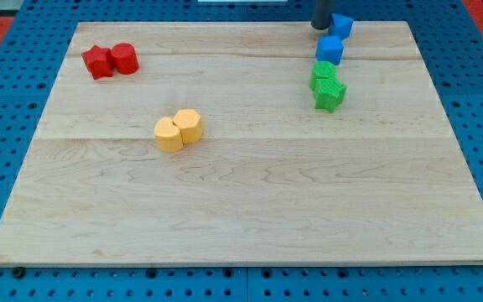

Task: Keep arm in between blue blocks

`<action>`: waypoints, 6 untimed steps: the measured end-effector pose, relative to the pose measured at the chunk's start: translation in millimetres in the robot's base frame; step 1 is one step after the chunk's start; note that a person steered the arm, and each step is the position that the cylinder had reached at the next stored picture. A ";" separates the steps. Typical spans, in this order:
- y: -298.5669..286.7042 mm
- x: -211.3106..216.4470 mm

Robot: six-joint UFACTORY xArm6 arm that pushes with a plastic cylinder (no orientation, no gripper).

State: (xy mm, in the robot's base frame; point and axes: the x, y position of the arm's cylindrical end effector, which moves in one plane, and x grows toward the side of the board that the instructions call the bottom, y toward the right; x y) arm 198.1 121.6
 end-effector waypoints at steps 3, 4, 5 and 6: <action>-1.4 32.4; -1.4 32.4; 7.5 37.0; 24.7 44.6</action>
